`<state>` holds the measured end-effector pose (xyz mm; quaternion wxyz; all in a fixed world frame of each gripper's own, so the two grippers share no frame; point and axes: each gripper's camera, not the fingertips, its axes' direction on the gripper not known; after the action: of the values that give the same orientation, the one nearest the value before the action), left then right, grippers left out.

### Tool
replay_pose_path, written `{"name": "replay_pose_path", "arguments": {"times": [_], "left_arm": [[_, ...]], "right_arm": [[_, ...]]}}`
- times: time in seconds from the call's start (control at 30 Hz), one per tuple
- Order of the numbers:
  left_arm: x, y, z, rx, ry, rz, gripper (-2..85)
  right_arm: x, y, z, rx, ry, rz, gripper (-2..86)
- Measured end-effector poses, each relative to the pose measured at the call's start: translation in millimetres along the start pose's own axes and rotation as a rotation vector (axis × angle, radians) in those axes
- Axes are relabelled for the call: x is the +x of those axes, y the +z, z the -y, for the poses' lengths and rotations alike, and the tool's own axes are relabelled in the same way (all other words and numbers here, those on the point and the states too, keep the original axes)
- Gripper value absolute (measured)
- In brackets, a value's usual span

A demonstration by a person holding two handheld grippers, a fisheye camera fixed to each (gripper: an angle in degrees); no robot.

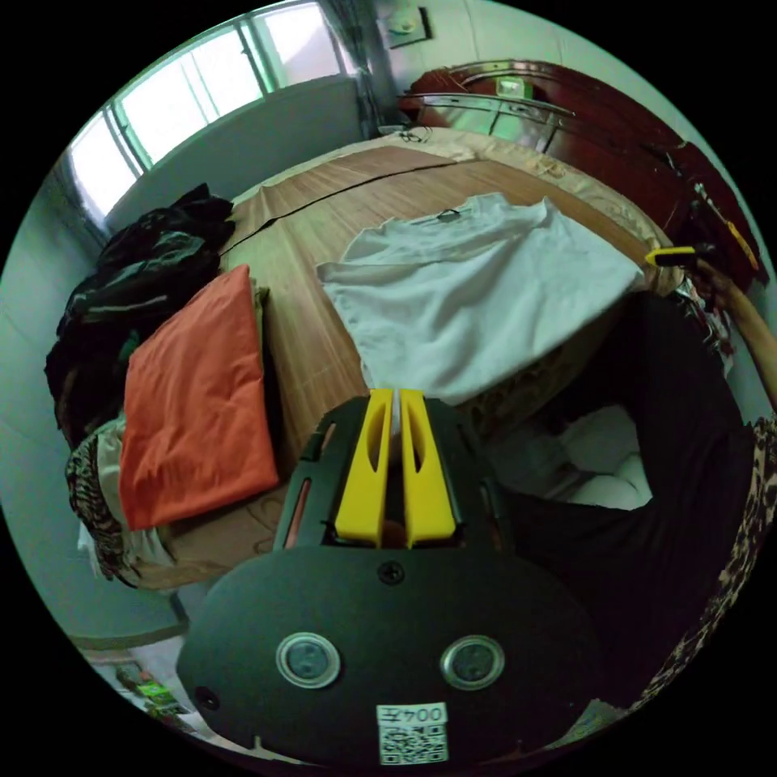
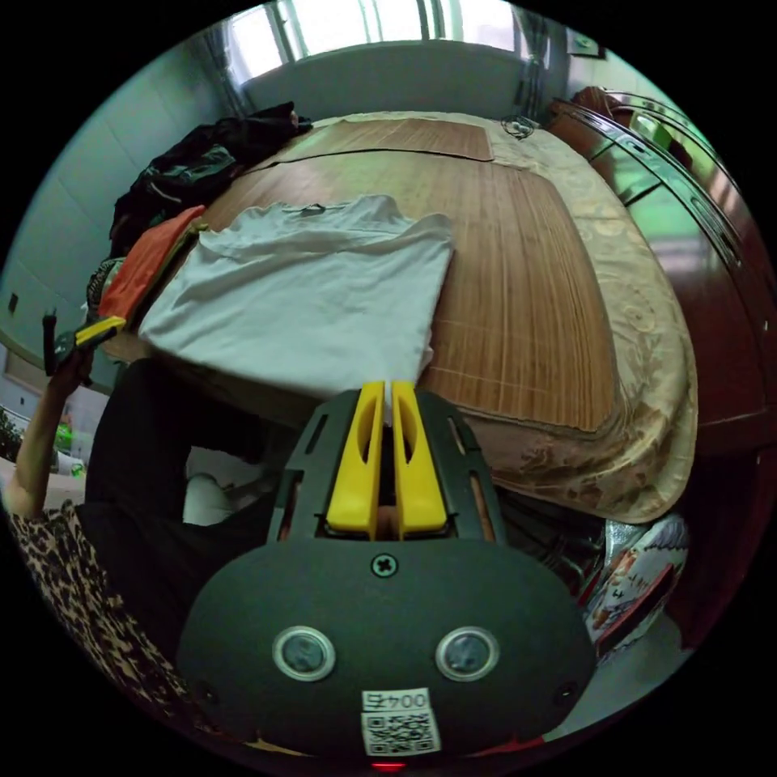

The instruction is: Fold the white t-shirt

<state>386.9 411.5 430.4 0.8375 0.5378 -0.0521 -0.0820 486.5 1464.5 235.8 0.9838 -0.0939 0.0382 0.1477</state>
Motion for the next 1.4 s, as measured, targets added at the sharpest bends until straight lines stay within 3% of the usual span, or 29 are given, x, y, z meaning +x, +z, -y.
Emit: {"name": "replay_pose_path", "arguments": {"times": [0.3,0.47,0.57,0.93,1.13,1.23,1.4], "left_arm": [[15,97,79,-0.270,0.002,-0.063,0.7],[24,113,95,-0.281,0.083,0.027,0.5],[14,121,100,-0.261,0.004,0.013,0.5],[-70,150,113,-0.176,-0.139,-0.301,0.8],[-136,133,154,-0.046,-0.180,-0.241,0.7],[-162,148,191,-0.062,-0.156,-0.327,0.7],[-161,193,253,-0.169,0.020,-0.297,0.7]], "right_arm": [[-54,51,81,-0.251,-0.040,-0.107,-0.7],[-81,65,108,-0.318,-0.198,-0.243,-0.8],[-87,69,119,-0.339,-0.243,-0.276,-0.7],[-50,45,153,-0.257,-0.182,-0.106,0.0],[5,3,197,-0.045,-0.046,0.047,2.8],[28,10,229,-0.036,-0.014,0.077,1.6],[41,40,281,-0.121,-0.079,0.056,-0.5]]}}
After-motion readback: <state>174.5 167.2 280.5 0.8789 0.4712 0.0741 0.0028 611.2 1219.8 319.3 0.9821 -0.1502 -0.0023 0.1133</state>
